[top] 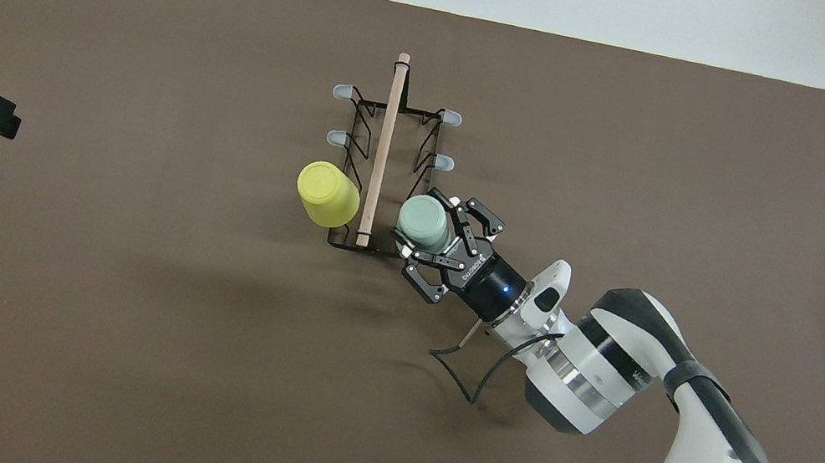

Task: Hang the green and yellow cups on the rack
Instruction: 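Move the green cup onto a rack peg with the right gripper, then open the right gripper and release the green cup on the peg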

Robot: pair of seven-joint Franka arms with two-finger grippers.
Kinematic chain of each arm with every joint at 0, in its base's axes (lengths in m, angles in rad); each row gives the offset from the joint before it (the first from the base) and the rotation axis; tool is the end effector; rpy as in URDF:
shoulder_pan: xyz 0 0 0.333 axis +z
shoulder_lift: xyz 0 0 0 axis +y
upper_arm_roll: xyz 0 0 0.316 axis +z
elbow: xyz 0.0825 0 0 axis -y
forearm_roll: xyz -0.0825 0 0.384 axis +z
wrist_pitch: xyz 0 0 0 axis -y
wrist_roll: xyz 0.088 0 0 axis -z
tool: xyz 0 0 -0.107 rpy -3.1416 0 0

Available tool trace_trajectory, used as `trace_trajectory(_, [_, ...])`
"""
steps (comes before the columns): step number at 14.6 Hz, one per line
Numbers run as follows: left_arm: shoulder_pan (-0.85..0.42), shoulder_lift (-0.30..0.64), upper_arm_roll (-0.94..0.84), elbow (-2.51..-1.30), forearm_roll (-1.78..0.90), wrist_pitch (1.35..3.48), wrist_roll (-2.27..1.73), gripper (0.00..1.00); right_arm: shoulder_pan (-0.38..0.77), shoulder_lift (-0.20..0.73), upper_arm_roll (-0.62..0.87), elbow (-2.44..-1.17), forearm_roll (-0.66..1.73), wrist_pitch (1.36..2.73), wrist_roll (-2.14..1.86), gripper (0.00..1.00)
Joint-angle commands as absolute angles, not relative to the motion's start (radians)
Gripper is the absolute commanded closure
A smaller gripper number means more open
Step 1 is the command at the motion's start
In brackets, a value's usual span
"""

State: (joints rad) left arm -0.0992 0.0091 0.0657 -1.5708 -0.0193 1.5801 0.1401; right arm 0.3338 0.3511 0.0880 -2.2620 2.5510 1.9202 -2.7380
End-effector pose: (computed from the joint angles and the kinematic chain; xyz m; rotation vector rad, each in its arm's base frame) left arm 0.5577 -0.0209 0.6203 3.1112 -0.2705 0.0019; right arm 0.4968 0.2657 0.2397 -1.5468 -0.6765 -1.6100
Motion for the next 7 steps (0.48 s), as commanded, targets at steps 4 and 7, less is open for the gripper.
trace_trajectory(4, [-0.103,-0.026,0.067,-1.615,-0.017,1.582,0.132,0.0,0.33,0.344,0.097,-2.275,2.623,1.907,-2.852,0.0])
trace_trajectory(7, [-0.103,-0.029,0.067,-1.617,-0.017,1.582,0.132,0.0,0.328,0.342,0.095,-2.267,2.596,1.925,-2.832,0.0])
